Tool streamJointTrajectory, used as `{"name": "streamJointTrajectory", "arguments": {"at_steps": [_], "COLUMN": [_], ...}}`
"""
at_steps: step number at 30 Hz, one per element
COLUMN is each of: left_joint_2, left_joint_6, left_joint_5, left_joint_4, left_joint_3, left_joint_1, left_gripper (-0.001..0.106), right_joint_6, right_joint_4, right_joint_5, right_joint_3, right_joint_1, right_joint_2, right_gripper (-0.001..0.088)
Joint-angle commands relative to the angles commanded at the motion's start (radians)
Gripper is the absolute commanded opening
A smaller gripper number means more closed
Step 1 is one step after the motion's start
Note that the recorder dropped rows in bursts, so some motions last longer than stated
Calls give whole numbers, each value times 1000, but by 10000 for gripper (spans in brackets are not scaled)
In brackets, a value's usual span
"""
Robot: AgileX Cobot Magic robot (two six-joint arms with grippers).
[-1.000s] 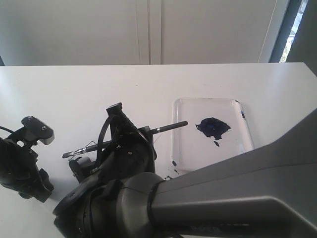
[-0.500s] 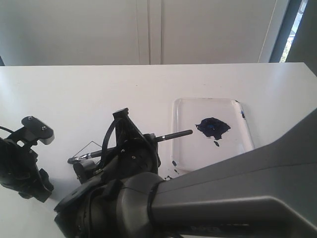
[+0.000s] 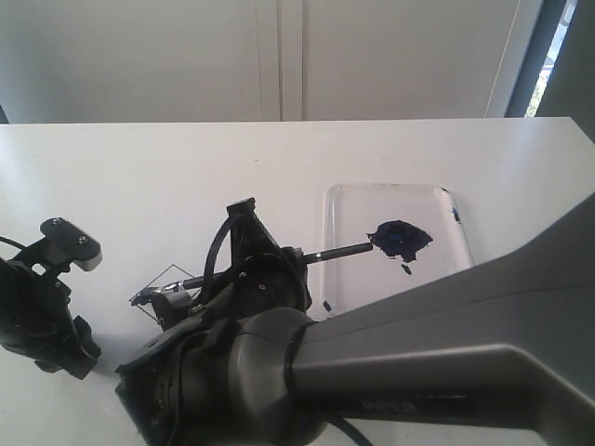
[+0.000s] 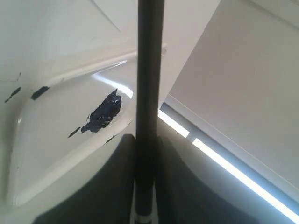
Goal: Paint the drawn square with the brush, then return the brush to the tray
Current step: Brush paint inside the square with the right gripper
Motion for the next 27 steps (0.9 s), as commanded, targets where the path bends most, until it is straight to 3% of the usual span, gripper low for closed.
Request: {"name": "streamJointTrajectory", "arguments": {"at_steps": [27], "left_joint_2": [0], "left_joint_6": [0], "left_joint_5": [8], "left_joint_4": [0], "left_joint_3": [0], "left_joint_1": [0], "left_gripper": [536], "right_joint_6": [-9], "right_joint_4": [-35], "right_joint_5": [0], "right_joint_3": [-2], "right_joint_1": [-75], "right_joint_2": [23], "right_gripper": [0]}}
